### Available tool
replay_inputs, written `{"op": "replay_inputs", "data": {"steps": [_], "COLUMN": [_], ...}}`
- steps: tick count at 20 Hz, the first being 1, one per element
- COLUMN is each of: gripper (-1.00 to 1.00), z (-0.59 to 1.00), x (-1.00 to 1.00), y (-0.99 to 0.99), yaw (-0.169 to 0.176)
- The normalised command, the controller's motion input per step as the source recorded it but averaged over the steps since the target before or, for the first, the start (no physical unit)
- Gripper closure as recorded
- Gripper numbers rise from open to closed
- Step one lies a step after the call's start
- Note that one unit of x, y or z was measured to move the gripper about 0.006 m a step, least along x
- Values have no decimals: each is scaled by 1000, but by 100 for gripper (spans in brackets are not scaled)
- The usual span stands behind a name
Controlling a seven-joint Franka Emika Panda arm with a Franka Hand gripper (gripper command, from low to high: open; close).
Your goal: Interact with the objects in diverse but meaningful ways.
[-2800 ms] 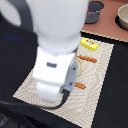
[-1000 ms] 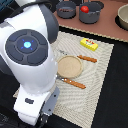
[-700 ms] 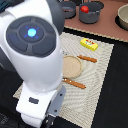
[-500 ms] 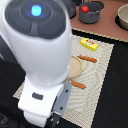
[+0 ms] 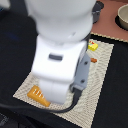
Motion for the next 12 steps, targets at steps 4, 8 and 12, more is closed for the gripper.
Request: {"op": "replay_inputs", "data": {"steps": [4, 8, 12], "gripper": [-100, -100, -100], "z": [269, 212, 74], "x": [278, 268, 226], "y": [1000, 1000, 993], "yaw": [20, 21, 24]}}
